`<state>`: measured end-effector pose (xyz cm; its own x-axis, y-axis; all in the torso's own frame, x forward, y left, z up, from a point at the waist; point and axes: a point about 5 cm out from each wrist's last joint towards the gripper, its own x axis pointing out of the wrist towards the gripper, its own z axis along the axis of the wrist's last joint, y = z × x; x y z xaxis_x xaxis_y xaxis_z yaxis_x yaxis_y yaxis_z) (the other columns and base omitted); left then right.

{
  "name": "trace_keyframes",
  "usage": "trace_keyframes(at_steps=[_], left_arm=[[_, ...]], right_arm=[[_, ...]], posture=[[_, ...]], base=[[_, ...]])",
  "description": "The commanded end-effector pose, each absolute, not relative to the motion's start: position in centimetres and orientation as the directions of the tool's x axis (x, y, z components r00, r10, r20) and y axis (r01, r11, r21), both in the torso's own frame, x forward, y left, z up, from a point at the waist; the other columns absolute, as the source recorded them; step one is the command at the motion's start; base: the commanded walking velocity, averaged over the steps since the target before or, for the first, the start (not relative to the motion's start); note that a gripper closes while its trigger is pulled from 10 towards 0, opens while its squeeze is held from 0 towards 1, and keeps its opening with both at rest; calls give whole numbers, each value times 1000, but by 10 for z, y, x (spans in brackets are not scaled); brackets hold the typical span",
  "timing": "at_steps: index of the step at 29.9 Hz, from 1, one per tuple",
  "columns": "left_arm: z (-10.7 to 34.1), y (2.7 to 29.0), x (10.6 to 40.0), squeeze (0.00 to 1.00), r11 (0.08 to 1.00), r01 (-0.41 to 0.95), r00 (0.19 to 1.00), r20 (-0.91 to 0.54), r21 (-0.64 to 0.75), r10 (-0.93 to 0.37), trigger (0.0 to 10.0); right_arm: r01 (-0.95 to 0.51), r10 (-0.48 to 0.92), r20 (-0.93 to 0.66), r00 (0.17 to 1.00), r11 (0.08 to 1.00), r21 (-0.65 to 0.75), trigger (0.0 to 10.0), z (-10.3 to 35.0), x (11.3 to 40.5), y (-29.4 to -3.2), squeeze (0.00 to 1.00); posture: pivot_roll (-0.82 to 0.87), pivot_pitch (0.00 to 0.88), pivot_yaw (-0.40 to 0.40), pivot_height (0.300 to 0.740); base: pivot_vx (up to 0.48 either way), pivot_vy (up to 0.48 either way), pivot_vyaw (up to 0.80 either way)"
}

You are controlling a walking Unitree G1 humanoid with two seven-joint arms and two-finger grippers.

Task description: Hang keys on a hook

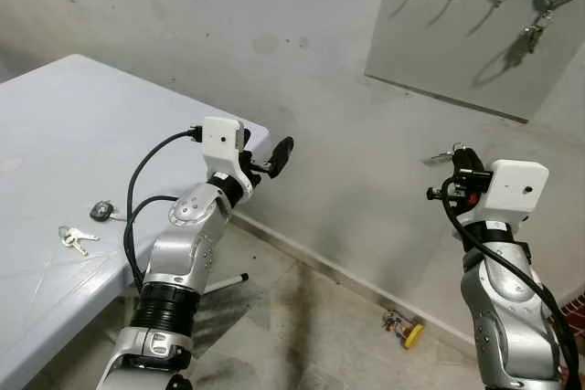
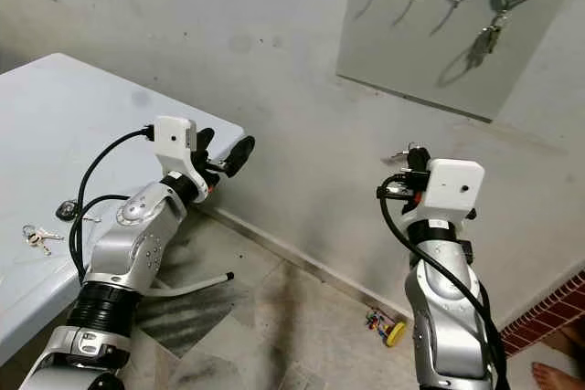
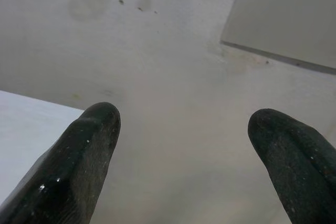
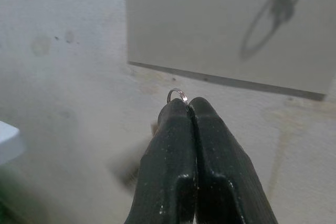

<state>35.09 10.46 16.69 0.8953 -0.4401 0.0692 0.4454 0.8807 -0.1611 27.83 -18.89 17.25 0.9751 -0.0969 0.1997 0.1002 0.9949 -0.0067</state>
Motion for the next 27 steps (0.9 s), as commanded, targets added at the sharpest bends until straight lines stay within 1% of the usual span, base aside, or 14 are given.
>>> trace_keyframes(at_steps=[1,12,27], left_arm=[[172,108,351,0,882,444,896,81,-157,-437,10000],[173,110,351,0,886,433,901,78,-167,-426,10000],[173,110,352,0,885,432,902,78,-172,-425,10000]], right_arm=[[96,-92,211,973,995,-8,10000,176,277,-187,0],[104,-100,207,973,995,-9,10000,176,276,-190,0],[102,-97,209,973,995,-10,10000,176,276,-190,0]], posture=[[-90,59,9,727],[-89,77,8,727],[-89,77,5,727]], base=[[319,0,0],[315,0,0],[316,0,0]])
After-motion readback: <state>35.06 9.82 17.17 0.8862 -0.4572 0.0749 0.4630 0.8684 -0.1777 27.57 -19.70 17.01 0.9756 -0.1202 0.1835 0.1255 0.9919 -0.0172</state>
